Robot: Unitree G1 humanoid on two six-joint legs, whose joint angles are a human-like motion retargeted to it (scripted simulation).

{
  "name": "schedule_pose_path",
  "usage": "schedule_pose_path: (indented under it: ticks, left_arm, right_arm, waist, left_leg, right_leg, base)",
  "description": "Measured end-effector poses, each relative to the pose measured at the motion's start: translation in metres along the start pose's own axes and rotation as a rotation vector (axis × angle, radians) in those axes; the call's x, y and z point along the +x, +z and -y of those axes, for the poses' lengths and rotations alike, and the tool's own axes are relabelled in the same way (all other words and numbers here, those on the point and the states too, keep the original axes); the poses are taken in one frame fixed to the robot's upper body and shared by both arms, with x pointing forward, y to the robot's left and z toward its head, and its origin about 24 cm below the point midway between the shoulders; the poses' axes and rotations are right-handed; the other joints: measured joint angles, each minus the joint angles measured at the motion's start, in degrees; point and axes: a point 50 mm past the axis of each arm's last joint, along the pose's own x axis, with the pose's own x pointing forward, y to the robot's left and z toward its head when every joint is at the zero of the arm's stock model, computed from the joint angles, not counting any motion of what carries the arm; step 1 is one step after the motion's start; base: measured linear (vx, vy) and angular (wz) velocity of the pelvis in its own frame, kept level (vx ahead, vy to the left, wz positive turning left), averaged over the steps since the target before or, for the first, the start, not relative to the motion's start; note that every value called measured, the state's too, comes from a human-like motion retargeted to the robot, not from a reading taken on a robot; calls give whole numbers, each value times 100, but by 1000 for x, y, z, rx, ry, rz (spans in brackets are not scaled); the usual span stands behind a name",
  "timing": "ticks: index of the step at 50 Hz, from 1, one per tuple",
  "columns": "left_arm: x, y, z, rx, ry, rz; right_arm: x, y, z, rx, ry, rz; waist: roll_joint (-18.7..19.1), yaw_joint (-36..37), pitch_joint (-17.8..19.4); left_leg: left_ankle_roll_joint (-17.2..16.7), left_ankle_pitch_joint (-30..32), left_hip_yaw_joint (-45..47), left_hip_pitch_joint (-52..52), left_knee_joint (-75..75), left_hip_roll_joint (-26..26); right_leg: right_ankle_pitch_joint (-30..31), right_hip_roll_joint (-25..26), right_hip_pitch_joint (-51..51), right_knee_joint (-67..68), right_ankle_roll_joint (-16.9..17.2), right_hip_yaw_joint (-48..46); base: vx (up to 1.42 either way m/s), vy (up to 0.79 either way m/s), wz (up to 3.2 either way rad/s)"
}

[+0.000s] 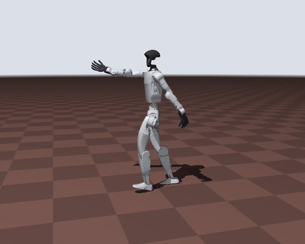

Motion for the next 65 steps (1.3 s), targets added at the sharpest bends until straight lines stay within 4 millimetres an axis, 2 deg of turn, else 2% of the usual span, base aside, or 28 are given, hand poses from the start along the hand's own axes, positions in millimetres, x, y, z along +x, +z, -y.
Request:
schedule_pose_path:
  ticks: [3, 6, 8, 10, 13, 15, 17, 19, 21, 23, 25, 27, 29, 31, 33, 35, 38, 40, 42, 45, 47, 49, 52, 55, 58, 60, 63, 65]
  left_arm:
    - [6, 108, 34, -17, 68, 320]
    - [-22, 220, 81, 191, 32, 540]
    - [-74, 305, 110, 345, 47, 736]
    - [-157, 383, 142, 445, 83, 989]
    - [-310, 446, 188, 586, 146, 1367]
    - [-409, 452, 210, 628, 185, 1611]
    - [-489, 440, 219, 623, 223, 1823]
    - [-550, 422, 218, 627, 293, 1969]
    - [-595, 402, 213, 647, 389, 2049]
    - [-623, 386, 209, 667, 474, 2086]
    - [-634, 378, 210, 695, 522, 2096]
    - [-627, 381, 217, 744, 513, 2083]
    - [-603, 394, 227, 793, 449, 2052]
    - [-562, 412, 239, 796, 339, 2006]
    - [-513, 428, 247, 713, 232, 1945]
    - [-449, 442, 248, 738, 218, 1796]
    - [-306, 441, 215, 882, 238, 1424]
    - [-198, 405, 162, 899, 151, 1038]
    - [-110, 337, 107, 790, 50, 716]
    - [-34, 215, 40, 523, 15, 392]
    - [-14, 140, 10, 338, -9, 272]
    - [-9, 66, -13, 192, -14, 149]
    - [-20, -36, -30, 55, 0, -77]
    - [-36, -100, -30, -35, -3, -241]
    - [-34, -111, -18, -81, -44, -258]
    - [-24, -96, -8, -77, -79, -221]
    - [-2, -32, 7, -27, -70, -85]
    - [6, 42, 14, 11, 31, 122]
  right_arm:
    - [-37, -97, 35, -131, -47, -215]
    - [-124, -204, 115, -455, 6, -611]
    - [-206, -245, 188, -662, 33, -940]
    - [-301, -253, 260, -803, 19, -1306]
    - [-447, -215, 334, -803, -66, -1808]
    - [-530, -169, 358, -712, -158, -2053]
    - [-593, -116, 369, -625, -279, -2223]
    - [-638, -61, 373, -566, -423, -2351]
    - [-667, -13, 373, -525, -578, -2427]
    - [-682, 19, 371, -497, -714, -2444]
    - [-686, 30, 370, -473, -795, -2411]
    - [-681, 19, 372, -458, -802, -2352]
    - [-668, -4, 375, -466, -763, -2282]
    - [-647, -38, 379, -504, -719, -2198]
    - [-616, -81, 378, -565, -668, -2127]
    - [-576, -132, 368, -618, -495, -2095]
    - [-477, -207, 336, -633, -336, -1801]
    - [-391, -245, 295, -584, -259, -1578]
    - [-291, -259, 241, -508, -191, -1279]
    - [-157, -229, 137, -318, -96, -844]
    - [-90, -177, 75, -203, -54, -575]
    - [-46, -116, 30, -122, -31, -349]
    - [-11, -30, -13, -47, -16, -115]
    - [-1, 26, -38, -8, 8, 11]
    - [-1, 41, -51, 5, 40, 42]
    - [-4, 27, -51, 9, 48, 7]
    - [-17, -30, -41, -33, 54, -126]
    - [-35, -78, -26, -57, 43, -209]
  waist:
    - [724, -272, 245]
    - [1129, -1122, -34]
    - [1198, -1586, -216]
    - [1283, -1993, -101]
    - [1403, -2656, 45]
    - [1451, -3088, 12]
    - [1522, -3437, 7]
    - [1589, -3675, 15]
    - [1606, -3811, 5]
    - [1589, -3846, -48]
    - [1568, -3792, -150]
    - [1565, -3687, -295]
    - [1579, -3614, -424]
    - [1559, -3632, -367]
    - [1329, -3650, 67]
    - [972, -3173, 311]
    - [571, -2037, 524]
    - [189, -1665, 560]
    - [206, -1776, -103]
    - [142, -1360, -233]
    - [27, -948, -271]
    - [-93, -608, -285]
    - [-175, -322, -262]
    - [-209, -273, -273]
    - [-198, -299, -402]
    - [-172, -346, -524]
    - [-221, -323, -447]
    - [-62, -78, 19]
  left_leg:
    - [-529, 1447, 126, 1756, -2267, 29]
    - [-843, 1707, -328, 1955, -2371, 241]
    - [-837, 1663, -693, 1859, -2371, 233]
    - [-906, 1547, -1069, 2004, -2371, 254]
    - [-1013, 1441, -1647, 2170, -2371, 303]
    - [-958, 1401, -1968, 2194, -2371, 281]
    - [-841, 1358, -2137, 2315, -2371, 299]
    - [-769, 1312, -2175, 2473, -2371, 355]
    - [-754, 1271, -2146, 2609, -2371, 386]
    - [-770, 1243, -2108, 2710, -2371, 381]
    - [-816, 1235, -2082, 2762, -2371, 364]
    - [-892, 1241, -2089, 2772, -2371, 359]
    - [-960, 1238, -2173, 2808, -2371, 360]
    - [-994, 1212, -2392, 3050, -2371, 343]
    - [-964, 1178, -2716, 3689, -2349, 207]
    - [-785, 1197, -2726, 4080, -2185, -127]
    - [-417, 1502, -1977, 4045, -1132, -515]
    - [-487, 870, -1408, 2914, 1499, -503]
    - [-306, -82, -1378, 500, 5080, 128]
    - [-25, -965, -1370, -1243, 8100, 597]
    - [130, -1251, -1307, -2153, 9327, 859]
    - [306, -1416, -1261, -2905, 10067, 1060]
    - [492, -1556, -1286, -3718, 10338, 1135]
    - [490, -1413, -1322, -4152, 9666, 915]
    - [484, -1196, -1157, -3972, 8172, 882]
    - [483, -1129, -918, -3484, 6736, 901]
    - [168, -877, -341, -1712, 3165, 522]
    - [-111, -12, 94, 379, -227, 36]
  right_leg:
    - [-1, 565, 595, 652, -220, 162]
    - [374, 875, -558, 3378, -667, -419]
    - [528, 699, -2017, 5946, -902, -884]
    - [323, 472, -3098, 8081, -1097, -1201]
    - [-229, 240, -4488, 10354, -1129, -1383]
    - [-482, 22, -5372, 11349, -1141, -1379]
    - [-733, -30, -6012, 11816, -1212, -1313]
    - [-941, 109, -6485, 11875, -1275, -1249]
    - [-1087, 236, -6807, 11589, -1346, -1209]
    - [-1200, 242, -6925, 10974, -1453, -1228]
    - [-1305, 209, -6829, 10000, -1538, -1317]
    - [-1344, 204, -6447, 8536, -1507, -1486]
    - [-1228, 203, -5704, 6559, -1329, -1739]
    - [-890, 238, -4384, 4012, -1020, -2047]
    - [-31, 308, -2392, 1003, -595, -2362]
    - [920, 275, -1256, -682, -166, -2341]
    - [1238, 138, -755, -850, 72, -1728]
    - [1204, -148, -575, -850, -10, -1379]
    - [1120, -37, -1147, -850, -207, -1326]
    - [881, 52, -1175, -850, -136, -1018]
    - [779, 68, -1210, -850, -99, -786]
    - [692, 54, -1183, -850, -121, -646]
    - [580, 52, -1013, -850, -190, -599]
    - [481, 20, -810, -850, -195, -646]
    - [425, 25, -699, -847, -174, -598]
    - [370, 39, -672, -759, -141, -513]
    - [231, -86, -410, -542, -32, -262]
    - [73, -79, 177, -332, 40, 62]
  base:
    - [68, 27, -48]
    - [49, 26, 135]
    - [40, 16, 166]
    - [47, 11, 181]
    - [50, 8, 176]
    - [53, 6, 133]
    - [55, 0, 76]
    - [55, -8, 25]
    - [54, -11, -6]
    - [52, -10, -21]
    - [50, -10, -25]
    - [49, -10, -13]
    - [51, -9, 29]
    - [59, -9, 100]
    - [68, -14, 110]
    - [64, -24, -56]
    - [55, -29, -206]
    - [42, -27, -130]
    - [34, -15, -5]
    - [48, -7, -79]
    - [51, -3, -95]
    - [50, 0, -62]
    - [51, 5, -17]
    - [50, 9, 10]
    - [50, 9, -10]
    - [51, 11, -36]
    - [58, 15, -96]
    - [70, 24, -167]
